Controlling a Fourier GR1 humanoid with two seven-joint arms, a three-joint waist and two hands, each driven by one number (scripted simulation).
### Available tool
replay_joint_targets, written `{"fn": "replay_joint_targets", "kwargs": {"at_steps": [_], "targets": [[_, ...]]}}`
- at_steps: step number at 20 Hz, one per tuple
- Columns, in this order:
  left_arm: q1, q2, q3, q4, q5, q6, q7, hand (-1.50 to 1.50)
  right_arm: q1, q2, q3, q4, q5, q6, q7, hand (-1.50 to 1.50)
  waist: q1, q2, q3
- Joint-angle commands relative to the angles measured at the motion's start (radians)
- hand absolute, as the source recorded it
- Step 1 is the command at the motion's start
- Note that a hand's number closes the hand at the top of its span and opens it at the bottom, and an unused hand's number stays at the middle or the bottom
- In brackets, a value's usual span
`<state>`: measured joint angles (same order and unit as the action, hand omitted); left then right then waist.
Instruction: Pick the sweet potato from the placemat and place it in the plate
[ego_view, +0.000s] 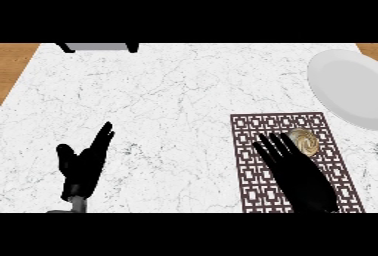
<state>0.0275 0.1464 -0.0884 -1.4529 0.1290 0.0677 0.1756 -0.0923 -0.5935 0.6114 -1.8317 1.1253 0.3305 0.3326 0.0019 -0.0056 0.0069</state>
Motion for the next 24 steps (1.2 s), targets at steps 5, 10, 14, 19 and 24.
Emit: {"fn": "replay_joint_targets", "kwargs": {"at_steps": [5, 10, 14, 19, 24], "targets": [[-0.028, -0.031, -0.001, -0.009, -0.005, 0.003, 0.08, 0.0, 0.002, 0.05, -0.046, 0.086, 0.069, 0.023, -0.061, -1.5, -0.002, 0.005, -0.007], [-0.019, -0.022, 0.013, -0.004, 0.001, -0.022, 0.071, 0.0, -0.004, 0.043, -0.008, 0.184, 0.128, 0.024, -0.131, 1.5, 0.001, 0.006, -0.007], [0.018, -0.053, -0.007, -0.02, -0.033, 0.002, 0.06, 0.0, 0.004, 0.041, -0.02, 0.113, 0.182, 0.049, -0.163, 1.5, -0.001, 0.005, -0.007], [0.009, -0.013, 0.037, -0.032, 0.002, -0.053, 0.088, 0.0, -0.03, 0.09, -0.035, 0.19, 0.25, -0.025, -0.204, 1.5, 0.001, 0.005, -0.007], [0.006, -0.022, 0.026, -0.029, -0.015, -0.031, 0.048, 0.0, -0.153, 0.356, -0.467, 0.323, 0.059, -0.037, 0.24, 1.5, 0.001, 0.036, 0.004]]}}
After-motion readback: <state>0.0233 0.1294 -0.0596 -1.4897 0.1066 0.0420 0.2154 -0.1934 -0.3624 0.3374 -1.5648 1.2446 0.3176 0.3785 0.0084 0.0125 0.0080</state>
